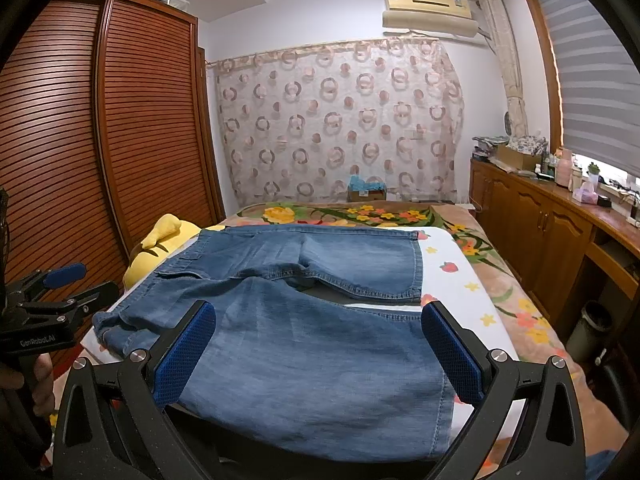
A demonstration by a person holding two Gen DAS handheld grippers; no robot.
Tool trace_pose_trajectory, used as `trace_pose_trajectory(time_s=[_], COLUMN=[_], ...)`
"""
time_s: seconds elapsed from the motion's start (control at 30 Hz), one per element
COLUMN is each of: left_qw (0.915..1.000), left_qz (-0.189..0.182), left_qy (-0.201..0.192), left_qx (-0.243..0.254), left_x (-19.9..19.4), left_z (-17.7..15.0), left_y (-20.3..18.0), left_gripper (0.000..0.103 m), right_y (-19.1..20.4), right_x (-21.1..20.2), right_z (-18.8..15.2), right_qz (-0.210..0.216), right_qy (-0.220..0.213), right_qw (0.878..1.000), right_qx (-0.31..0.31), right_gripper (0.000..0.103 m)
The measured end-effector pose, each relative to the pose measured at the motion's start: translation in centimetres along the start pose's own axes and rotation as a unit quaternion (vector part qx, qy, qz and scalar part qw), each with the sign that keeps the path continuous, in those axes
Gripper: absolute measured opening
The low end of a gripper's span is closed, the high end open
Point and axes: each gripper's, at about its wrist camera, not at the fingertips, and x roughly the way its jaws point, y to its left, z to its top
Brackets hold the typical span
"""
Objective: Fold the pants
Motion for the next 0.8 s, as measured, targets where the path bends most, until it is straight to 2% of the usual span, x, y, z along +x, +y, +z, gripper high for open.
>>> trace_pose_trajectory(time_s=[0.8], left_qw=[1.0000], left_qz=[-0.001], left_qy=[-0.003], left_qx=[0.000], left_x=[-0.06], left_z=[-0.04], left_y=[0.01], left_gripper=[0.096], right_y=[0.09], right_x=[-0.33], right_z=[0.09], right_qz=[0.001], right_qy=[-0.002], right_qw=[1.000], right_qx=[-0.001], right_gripper=[0.103])
